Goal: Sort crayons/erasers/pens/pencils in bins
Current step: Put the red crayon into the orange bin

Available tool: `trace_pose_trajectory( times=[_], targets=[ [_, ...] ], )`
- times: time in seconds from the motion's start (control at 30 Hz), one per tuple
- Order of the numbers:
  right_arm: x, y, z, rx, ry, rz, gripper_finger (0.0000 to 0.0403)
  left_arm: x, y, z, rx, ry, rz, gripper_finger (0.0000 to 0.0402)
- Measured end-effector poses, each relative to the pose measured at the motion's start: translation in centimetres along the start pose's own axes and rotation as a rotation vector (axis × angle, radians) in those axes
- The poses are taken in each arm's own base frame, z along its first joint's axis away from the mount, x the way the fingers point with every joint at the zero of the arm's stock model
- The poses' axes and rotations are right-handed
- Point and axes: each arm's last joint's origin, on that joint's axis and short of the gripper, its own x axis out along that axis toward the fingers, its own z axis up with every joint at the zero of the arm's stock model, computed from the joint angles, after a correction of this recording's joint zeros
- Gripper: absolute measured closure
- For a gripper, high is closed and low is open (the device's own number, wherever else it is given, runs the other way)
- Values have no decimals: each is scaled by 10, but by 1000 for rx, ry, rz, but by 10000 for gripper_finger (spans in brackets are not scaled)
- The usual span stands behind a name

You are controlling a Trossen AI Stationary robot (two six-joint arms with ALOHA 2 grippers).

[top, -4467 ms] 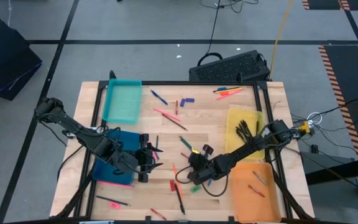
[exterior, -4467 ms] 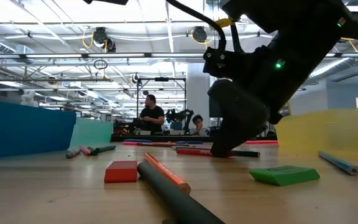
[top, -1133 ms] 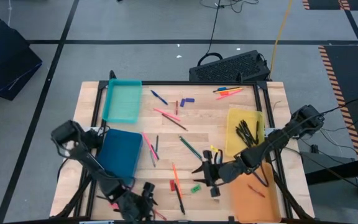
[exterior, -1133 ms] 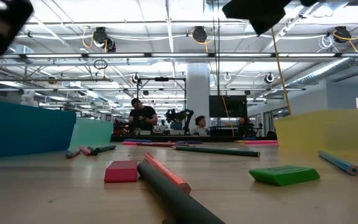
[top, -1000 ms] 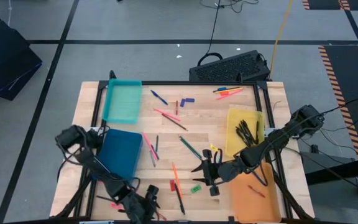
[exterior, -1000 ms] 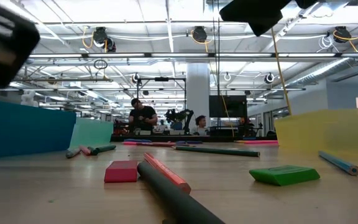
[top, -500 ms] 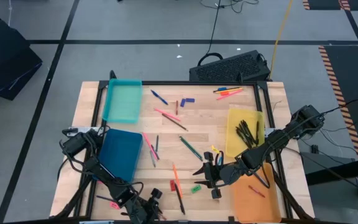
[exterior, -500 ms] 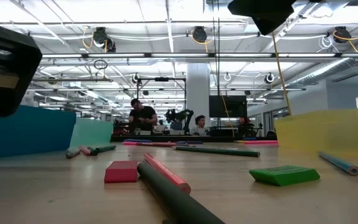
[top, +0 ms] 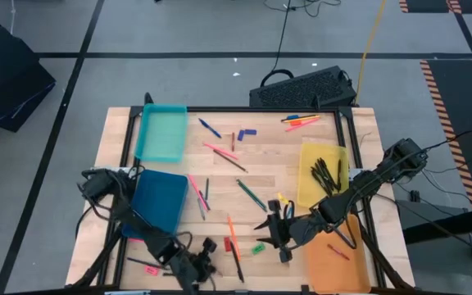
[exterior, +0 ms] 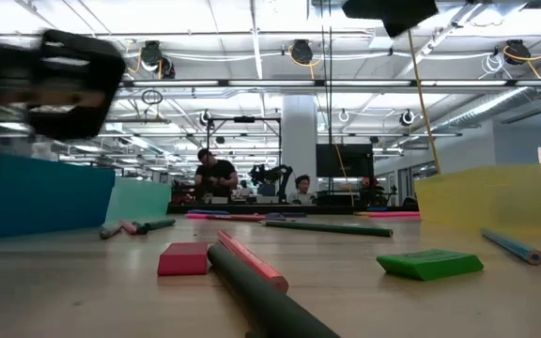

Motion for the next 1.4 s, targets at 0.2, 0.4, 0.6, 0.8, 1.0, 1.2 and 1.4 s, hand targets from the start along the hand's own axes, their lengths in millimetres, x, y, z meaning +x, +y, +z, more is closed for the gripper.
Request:
trace_pose_trajectory(
  times=[0.2, 0.4, 0.6, 0.8, 1.0, 1.2, 1.4],
  targets=[
    [-5, -2, 33, -181, -67, -62, 258, -53, 60, 18, -58, 46, 148, 383],
    [-1, -12, 32, -273, -59, -93, 228, -86, 122, 31, -141, -66, 259, 378],
    [7, -19, 7, -384, -118, -128, 206, -85, 169, 27, -247, -165, 168, 382],
    [5, -15, -11, -594, -153, -191, 213, -82, 193, 29, -366, -307, 65, 382],
    [4, -11, -14, -828, -131, -203, 234, -82, 202, 27, -483, -335, 18, 377],
    [3, -13, -13, -879, -104, -277, 255, -83, 201, 30, -501, -368, -10, 377],
    [4, -16, -11, -896, -105, -291, 275, -84, 202, 32, -520, -397, -20, 373]
  ],
)
